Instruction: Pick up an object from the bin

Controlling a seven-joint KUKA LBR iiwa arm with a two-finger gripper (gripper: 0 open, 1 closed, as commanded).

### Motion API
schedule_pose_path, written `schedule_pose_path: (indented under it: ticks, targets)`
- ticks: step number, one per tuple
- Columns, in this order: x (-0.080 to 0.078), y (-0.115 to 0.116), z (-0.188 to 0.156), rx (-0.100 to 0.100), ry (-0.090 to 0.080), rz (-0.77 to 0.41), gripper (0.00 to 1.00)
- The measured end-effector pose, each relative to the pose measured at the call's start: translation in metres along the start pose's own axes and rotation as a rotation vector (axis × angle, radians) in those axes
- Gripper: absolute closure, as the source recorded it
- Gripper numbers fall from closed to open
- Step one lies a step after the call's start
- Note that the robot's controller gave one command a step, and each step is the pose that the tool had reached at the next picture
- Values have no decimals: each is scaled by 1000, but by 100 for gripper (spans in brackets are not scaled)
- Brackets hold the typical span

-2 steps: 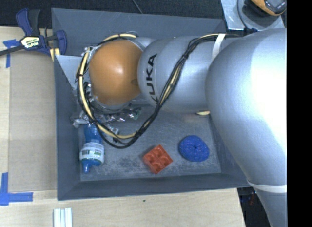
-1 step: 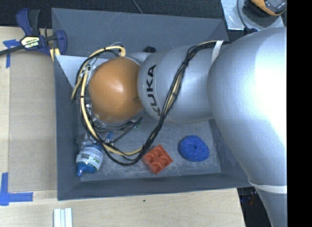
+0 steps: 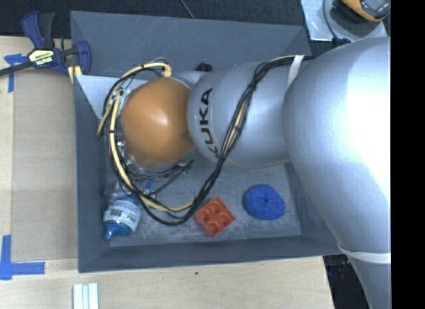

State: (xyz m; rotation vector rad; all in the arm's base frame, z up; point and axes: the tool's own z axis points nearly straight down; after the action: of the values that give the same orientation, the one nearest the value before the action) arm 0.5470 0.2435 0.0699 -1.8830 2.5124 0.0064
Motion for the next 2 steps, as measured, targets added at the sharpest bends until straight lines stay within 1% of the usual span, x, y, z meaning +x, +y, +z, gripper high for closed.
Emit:
schedule_pose_path:
  ticks: [1,2]
  targets:
    - [0,0,-1,0,0,2,100]
    - [2,3,-25,-8,5,2,100]
